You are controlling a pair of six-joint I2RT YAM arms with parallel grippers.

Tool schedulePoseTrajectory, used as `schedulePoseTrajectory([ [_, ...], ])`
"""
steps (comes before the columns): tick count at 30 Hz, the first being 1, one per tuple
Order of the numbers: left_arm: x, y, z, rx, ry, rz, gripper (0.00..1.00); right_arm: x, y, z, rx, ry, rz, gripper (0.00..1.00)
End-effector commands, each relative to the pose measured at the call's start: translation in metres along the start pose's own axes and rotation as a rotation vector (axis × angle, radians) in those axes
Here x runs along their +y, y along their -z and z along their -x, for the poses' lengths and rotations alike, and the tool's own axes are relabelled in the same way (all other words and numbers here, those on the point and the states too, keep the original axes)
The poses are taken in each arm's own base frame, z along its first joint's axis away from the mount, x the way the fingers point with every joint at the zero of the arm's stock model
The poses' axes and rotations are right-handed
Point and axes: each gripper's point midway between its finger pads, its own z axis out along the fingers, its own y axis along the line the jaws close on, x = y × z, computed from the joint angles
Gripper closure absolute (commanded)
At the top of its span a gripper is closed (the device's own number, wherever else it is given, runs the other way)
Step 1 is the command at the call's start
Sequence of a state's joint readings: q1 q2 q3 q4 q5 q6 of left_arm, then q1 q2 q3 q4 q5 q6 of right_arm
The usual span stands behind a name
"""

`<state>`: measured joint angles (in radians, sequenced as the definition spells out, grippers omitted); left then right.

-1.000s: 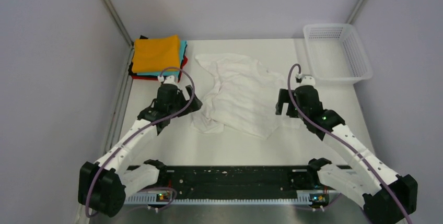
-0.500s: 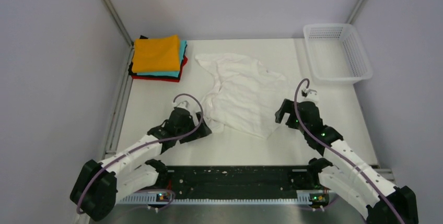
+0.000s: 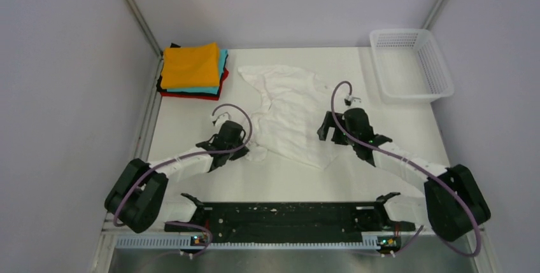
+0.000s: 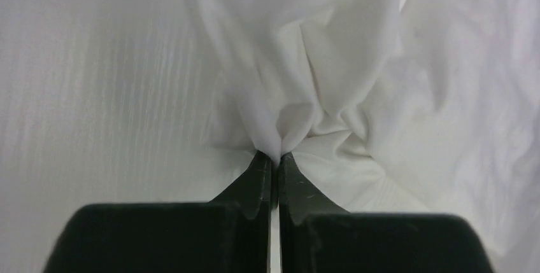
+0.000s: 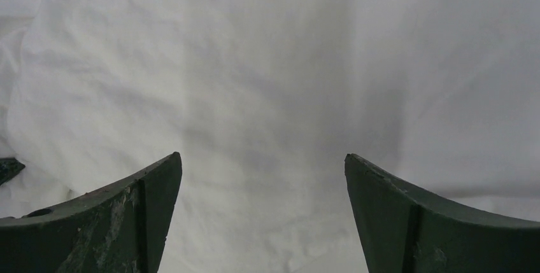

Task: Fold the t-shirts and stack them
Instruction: Flatten out the tshirt

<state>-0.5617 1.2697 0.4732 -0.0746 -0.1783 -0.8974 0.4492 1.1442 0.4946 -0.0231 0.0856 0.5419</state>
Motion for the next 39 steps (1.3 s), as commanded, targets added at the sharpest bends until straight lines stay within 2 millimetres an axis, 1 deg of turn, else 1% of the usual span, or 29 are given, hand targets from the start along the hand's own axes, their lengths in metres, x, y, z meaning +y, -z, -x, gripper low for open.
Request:
schedulePoseTrajectory([
  [1, 0.022, -0.009, 0.019, -0.051, 0.018, 0.145, 1.00, 0.048, -0.030, 0.055, -0.122, 0.065, 0.114, 0.04],
  [3, 0.029, -0.005, 0.020, -0.063, 0.017, 0.171, 1.00, 0.056, -0.053, 0.060, -0.092, 0.081, 0.108, 0.05],
  [5, 0.037, 0.003, 0.024, -0.090, 0.021, 0.195, 1.00, 0.056, -0.077, 0.055, -0.039, 0.080, 0.073, 0.08],
  [7, 0.044, 0.014, 0.029, -0.111, 0.020, 0.227, 1.00, 0.050, -0.096, 0.049, -0.007, 0.074, 0.027, 0.09],
  [9, 0.050, 0.026, 0.033, -0.130, 0.024, 0.254, 1.00, 0.036, -0.107, 0.035, 0.021, 0.045, -0.034, 0.09],
  [12, 0.054, 0.043, 0.039, -0.170, 0.052, 0.256, 1.00, 0.015, -0.105, 0.014, 0.047, 0.013, -0.102, 0.09],
  [14, 0.051, 0.054, 0.049, -0.215, 0.071, 0.236, 1.00, -0.003, -0.092, -0.003, 0.075, -0.010, -0.162, 0.09],
  [17, 0.048, 0.073, 0.070, -0.302, 0.090, 0.223, 1.00, -0.030, -0.061, -0.036, 0.116, -0.063, -0.227, 0.09],
  [20, 0.042, 0.095, 0.097, -0.408, 0.106, 0.211, 1.00, -0.055, -0.023, -0.081, 0.194, -0.150, -0.289, 0.09],
  [21, 0.039, 0.103, 0.107, -0.445, 0.109, 0.210, 1.00, -0.060, -0.011, -0.094, 0.220, -0.165, -0.296, 0.09],
  [23, 0.041, 0.121, 0.127, -0.530, 0.123, 0.231, 1.00, -0.061, 0.012, -0.113, 0.258, -0.166, -0.292, 0.10],
  [24, 0.046, 0.131, 0.137, -0.580, 0.144, 0.267, 1.00, -0.058, 0.022, -0.120, 0.272, -0.157, -0.280, 0.10],
  [26, 0.049, 0.143, 0.146, -0.624, 0.157, 0.278, 1.00, -0.053, 0.041, -0.133, 0.289, -0.156, -0.263, 0.10],
  [28, 0.044, 0.141, 0.144, -0.612, 0.152, 0.245, 1.00, -0.041, 0.052, -0.134, 0.274, -0.156, -0.211, 0.10],
  [29, 0.039, 0.134, 0.141, -0.593, 0.138, 0.212, 1.00, -0.035, 0.055, -0.129, 0.256, -0.158, -0.176, 0.10],
  [30, 0.036, 0.127, 0.136, -0.570, 0.123, 0.197, 1.00, -0.026, 0.057, -0.120, 0.229, -0.151, -0.127, 0.09],
  [31, 0.038, 0.119, 0.131, -0.547, 0.114, 0.202, 1.00, -0.020, 0.058, -0.110, 0.196, -0.131, -0.098, 0.09],
  [34, 0.052, 0.097, 0.113, -0.461, 0.106, 0.274, 1.00, -0.008, 0.060, -0.078, 0.104, -0.058, -0.061, 0.06],
  [35, 0.055, 0.091, 0.107, -0.432, 0.098, 0.285, 1.00, -0.001, 0.062, -0.061, 0.065, -0.039, -0.055, 0.06],
  [37, 0.062, 0.079, 0.092, -0.377, 0.096, 0.310, 1.00, 0.010, 0.062, -0.033, 0.001, 0.001, -0.052, 0.05],
  [39, 0.067, 0.067, 0.077, -0.332, 0.113, 0.303, 1.00, 0.028, 0.058, -0.008, -0.056, 0.049, -0.019, 0.03],
])
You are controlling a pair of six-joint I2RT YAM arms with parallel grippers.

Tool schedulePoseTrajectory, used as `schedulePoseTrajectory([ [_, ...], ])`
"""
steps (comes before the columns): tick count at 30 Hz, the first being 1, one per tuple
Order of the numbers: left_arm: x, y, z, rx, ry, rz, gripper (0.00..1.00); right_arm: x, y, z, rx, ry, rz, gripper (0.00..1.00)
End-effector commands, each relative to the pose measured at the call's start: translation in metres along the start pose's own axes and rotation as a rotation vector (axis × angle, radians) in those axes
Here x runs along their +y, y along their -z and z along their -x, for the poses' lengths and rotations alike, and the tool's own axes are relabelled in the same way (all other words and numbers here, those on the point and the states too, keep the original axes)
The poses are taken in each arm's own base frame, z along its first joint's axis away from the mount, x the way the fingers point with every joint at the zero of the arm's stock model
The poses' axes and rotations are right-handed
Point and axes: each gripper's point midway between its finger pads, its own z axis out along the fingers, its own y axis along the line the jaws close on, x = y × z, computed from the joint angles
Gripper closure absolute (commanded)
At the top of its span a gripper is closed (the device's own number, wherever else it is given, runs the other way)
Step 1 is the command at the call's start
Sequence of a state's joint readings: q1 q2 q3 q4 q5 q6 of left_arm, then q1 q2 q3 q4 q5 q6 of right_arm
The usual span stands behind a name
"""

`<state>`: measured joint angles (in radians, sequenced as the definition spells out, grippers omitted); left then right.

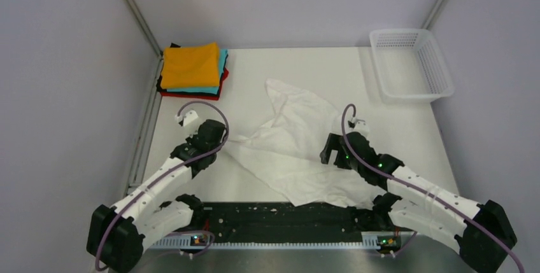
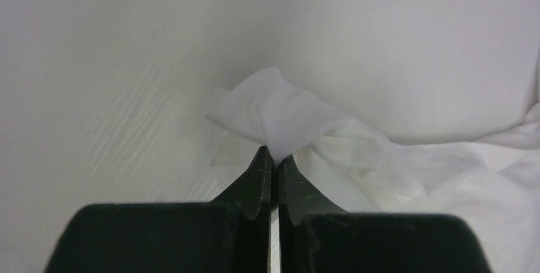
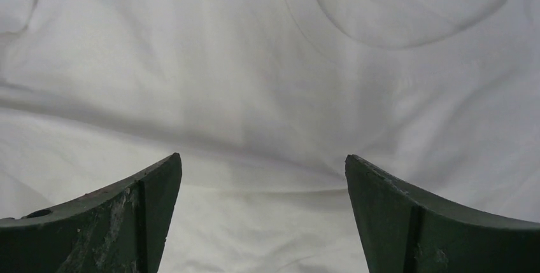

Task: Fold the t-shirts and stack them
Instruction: Flatten out the tshirt

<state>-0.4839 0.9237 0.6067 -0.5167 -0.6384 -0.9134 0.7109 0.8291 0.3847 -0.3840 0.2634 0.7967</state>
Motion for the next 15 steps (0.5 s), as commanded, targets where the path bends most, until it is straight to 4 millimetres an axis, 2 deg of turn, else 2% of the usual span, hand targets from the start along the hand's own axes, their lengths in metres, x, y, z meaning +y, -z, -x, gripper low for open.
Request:
schedulePoseTrajectory([
  [1, 0.005, -0.012, -0.038, 0.099, 0.024, -0.012, 1.00, 0.047, 0.009, 0.074, -0.179, 0.125, 0.060, 0.02],
  [3, 0.000, -0.015, -0.054, 0.149, 0.040, -0.057, 1.00, 0.074, 0.002, 0.101, -0.219, 0.200, 0.087, 0.01],
  [5, 0.000, -0.016, -0.063, 0.176, 0.052, -0.070, 1.00, 0.101, -0.013, 0.126, -0.243, 0.306, 0.095, 0.01],
  [7, 0.001, -0.017, -0.067, 0.187, 0.054, -0.071, 1.00, 0.123, -0.037, 0.149, -0.250, 0.379, 0.053, 0.01],
  [8, 0.001, -0.018, -0.068, 0.188, 0.058, -0.067, 1.00, 0.134, -0.055, 0.157, -0.237, 0.419, 0.035, 0.01],
  [9, 0.001, -0.018, -0.068, 0.188, 0.056, -0.068, 1.00, 0.142, -0.082, 0.156, -0.196, 0.463, 0.011, 0.01],
  [12, 0.004, -0.018, -0.065, 0.179, 0.057, -0.056, 1.00, 0.169, -0.135, 0.175, -0.154, 0.497, -0.008, 0.03],
  [13, 0.004, -0.018, -0.064, 0.176, 0.058, -0.056, 1.00, 0.173, -0.153, 0.176, -0.126, 0.509, -0.009, 0.05],
  [14, 0.005, -0.018, -0.063, 0.174, 0.062, -0.056, 1.00, 0.188, -0.166, 0.188, -0.125, 0.505, 0.012, 0.07],
  [15, 0.004, -0.018, -0.064, 0.174, 0.063, -0.059, 1.00, 0.192, -0.180, 0.193, -0.113, 0.509, 0.011, 0.09],
])
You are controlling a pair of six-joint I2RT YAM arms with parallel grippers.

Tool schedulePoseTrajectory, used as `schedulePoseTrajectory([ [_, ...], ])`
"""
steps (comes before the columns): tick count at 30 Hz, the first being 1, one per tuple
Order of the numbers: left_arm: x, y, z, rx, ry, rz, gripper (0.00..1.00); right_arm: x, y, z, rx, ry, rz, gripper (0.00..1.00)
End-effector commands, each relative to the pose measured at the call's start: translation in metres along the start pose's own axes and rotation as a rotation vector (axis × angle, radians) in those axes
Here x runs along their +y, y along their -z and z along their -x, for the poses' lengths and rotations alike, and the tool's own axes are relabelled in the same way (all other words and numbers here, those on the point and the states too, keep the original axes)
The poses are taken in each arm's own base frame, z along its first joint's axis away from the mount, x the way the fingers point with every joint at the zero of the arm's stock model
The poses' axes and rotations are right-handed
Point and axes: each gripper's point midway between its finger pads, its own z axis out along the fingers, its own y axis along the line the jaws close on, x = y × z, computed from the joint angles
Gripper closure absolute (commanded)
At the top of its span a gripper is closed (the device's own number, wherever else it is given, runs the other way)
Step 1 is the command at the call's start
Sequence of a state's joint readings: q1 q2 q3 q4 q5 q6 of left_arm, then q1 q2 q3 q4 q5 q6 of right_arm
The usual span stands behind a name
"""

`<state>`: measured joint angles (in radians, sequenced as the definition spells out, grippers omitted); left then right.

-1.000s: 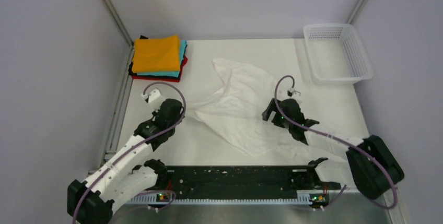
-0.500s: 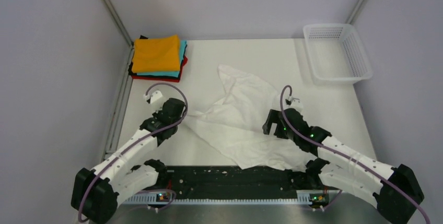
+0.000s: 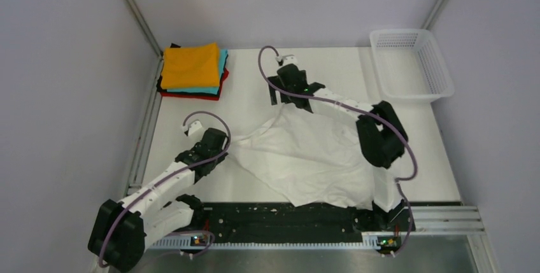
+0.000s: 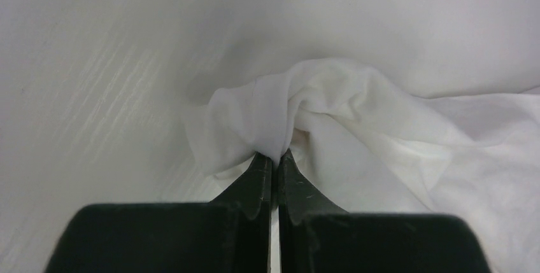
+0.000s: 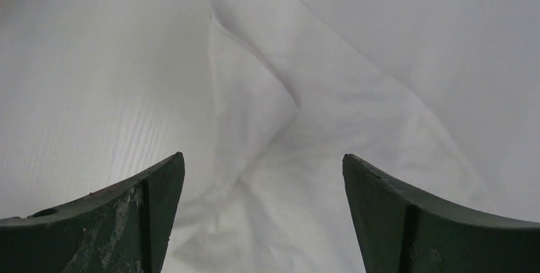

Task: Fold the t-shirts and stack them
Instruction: Flatten out the tshirt

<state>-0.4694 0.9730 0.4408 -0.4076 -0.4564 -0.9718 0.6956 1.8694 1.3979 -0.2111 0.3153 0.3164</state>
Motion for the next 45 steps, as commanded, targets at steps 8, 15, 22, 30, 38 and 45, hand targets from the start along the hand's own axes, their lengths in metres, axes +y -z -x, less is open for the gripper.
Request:
schedulePoseTrajectory([
  [8, -0.009, 0.001, 0.007, -0.029, 0.035, -0.053, 1.00, 0.008, -0.139, 0.025, 0.058, 0.116, 0.008, 0.15],
  [15, -0.006, -0.002, 0.007, -0.039, 0.036, -0.043, 1.00, 0.022, -0.163, -0.036, 0.207, 0.105, 0.099, 0.27],
  [22, -0.016, 0.003, 0.026, -0.091, 0.052, -0.049, 1.00, 0.001, -0.156, -0.048, 0.244, 0.082, -0.011, 1.00],
  [30, -0.057, 0.056, 0.115, -0.298, 0.017, -0.128, 1.00, -0.063, -0.030, 0.099, -0.130, -0.013, -0.235, 1.00],
  [38, -0.098, 0.133, 0.182, -0.396, -0.078, -0.273, 1.00, -0.105, 0.164, 0.188, -0.484, -0.083, -0.241, 1.00],
  [45, -0.130, 0.229, 0.229, -0.527, -0.136, -0.556, 1.00, -0.129, 0.315, 0.231, -0.697, -0.149, -0.186, 1.00],
])
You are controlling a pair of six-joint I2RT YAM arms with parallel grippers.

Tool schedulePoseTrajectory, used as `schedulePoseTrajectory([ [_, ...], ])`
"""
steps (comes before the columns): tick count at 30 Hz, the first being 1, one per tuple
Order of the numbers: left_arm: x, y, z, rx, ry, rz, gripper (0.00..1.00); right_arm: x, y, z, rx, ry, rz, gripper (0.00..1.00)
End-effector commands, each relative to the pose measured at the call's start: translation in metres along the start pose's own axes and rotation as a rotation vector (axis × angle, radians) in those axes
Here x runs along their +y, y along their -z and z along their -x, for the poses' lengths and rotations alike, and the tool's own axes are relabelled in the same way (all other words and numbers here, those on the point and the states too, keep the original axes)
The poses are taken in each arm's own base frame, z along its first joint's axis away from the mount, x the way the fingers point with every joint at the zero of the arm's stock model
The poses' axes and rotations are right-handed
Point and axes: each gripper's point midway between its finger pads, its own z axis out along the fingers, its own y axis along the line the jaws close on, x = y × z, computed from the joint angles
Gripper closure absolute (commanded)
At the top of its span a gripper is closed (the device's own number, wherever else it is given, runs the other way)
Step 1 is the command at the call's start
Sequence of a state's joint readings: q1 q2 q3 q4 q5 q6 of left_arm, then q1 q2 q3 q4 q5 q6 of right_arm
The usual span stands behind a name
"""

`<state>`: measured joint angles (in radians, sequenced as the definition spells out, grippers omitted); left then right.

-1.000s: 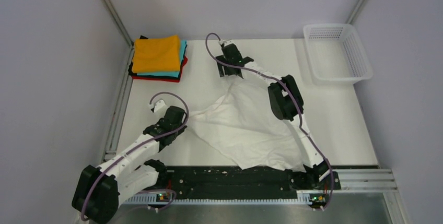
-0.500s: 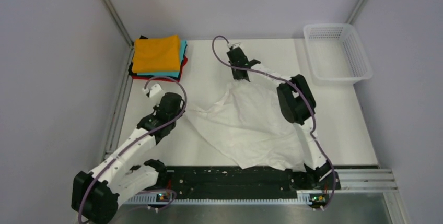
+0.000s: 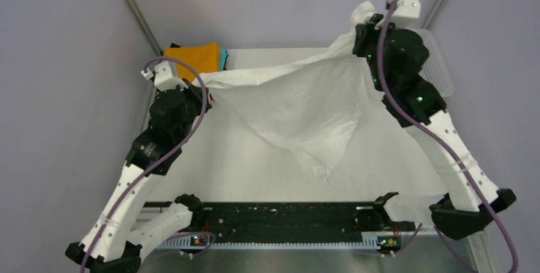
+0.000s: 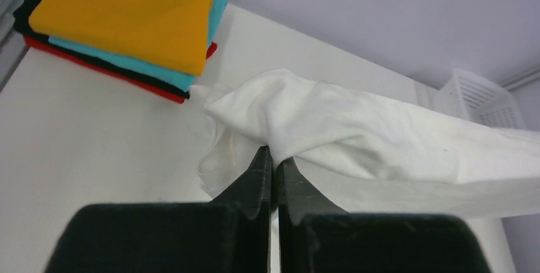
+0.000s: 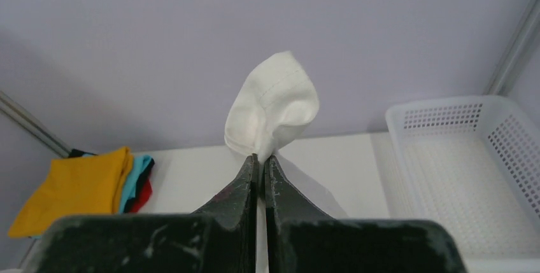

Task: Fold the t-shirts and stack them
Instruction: Flatten out the tshirt

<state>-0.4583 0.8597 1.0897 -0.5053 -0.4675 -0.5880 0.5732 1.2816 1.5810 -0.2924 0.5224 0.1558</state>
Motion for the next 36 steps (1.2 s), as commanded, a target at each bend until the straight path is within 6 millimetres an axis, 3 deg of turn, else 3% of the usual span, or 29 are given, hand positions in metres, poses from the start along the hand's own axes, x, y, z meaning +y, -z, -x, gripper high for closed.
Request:
schedulePoseTrajectory([
  [1, -0.034, 0.043, 0.060, -0.102, -0.042, -0.192, 1.00, -0.017, 0.041, 0.051, -0.046, 0.010, 0.006, 1.00],
  [5, -0.052, 0.090, 0.109, -0.191, -0.009, -0.314, 1.00, -0.012, 0.095, 0.106, -0.129, -0.050, 0.166, 1.00],
  [10, -0.085, 0.158, 0.140, -0.255, -0.006, -0.598, 1.00, -0.005, 0.165, 0.160, -0.214, -0.075, 0.378, 1.00],
  [15, -0.113, 0.214, 0.142, -0.246, -0.084, -0.873, 1.00, 0.000, 0.224, 0.211, -0.344, -0.111, 0.544, 1.00],
  [17, -0.118, 0.226, 0.142, -0.240, -0.093, -0.924, 1.00, 0.005, 0.240, 0.222, -0.375, -0.118, 0.613, 1.00],
  [19, -0.116, 0.224, 0.145, -0.249, -0.081, -0.907, 1.00, 0.003, 0.242, 0.225, -0.388, -0.122, 0.606, 1.00],
  [21, -0.109, 0.213, 0.149, -0.266, -0.053, -0.834, 1.00, -0.002, 0.227, 0.221, -0.373, -0.118, 0.539, 1.00],
  [24, -0.098, 0.178, 0.145, -0.254, -0.032, -0.696, 1.00, -0.013, 0.188, 0.211, -0.346, -0.082, 0.385, 1.00],
  [27, -0.091, 0.124, 0.128, -0.211, -0.031, -0.541, 1.00, -0.031, 0.140, 0.198, -0.329, -0.029, 0.164, 1.00],
  [29, -0.086, 0.080, 0.107, -0.151, -0.038, -0.432, 1.00, -0.042, 0.101, 0.177, -0.292, 0.038, 0.002, 1.00],
  [33, -0.057, -0.016, 0.051, -0.030, -0.075, -0.124, 1.00, -0.064, 0.021, 0.112, -0.202, 0.179, -0.290, 1.00],
  [36, -0.041, -0.087, 0.001, 0.107, -0.092, -0.013, 1.00, -0.083, -0.063, 0.022, -0.032, 0.193, -0.321, 1.00],
])
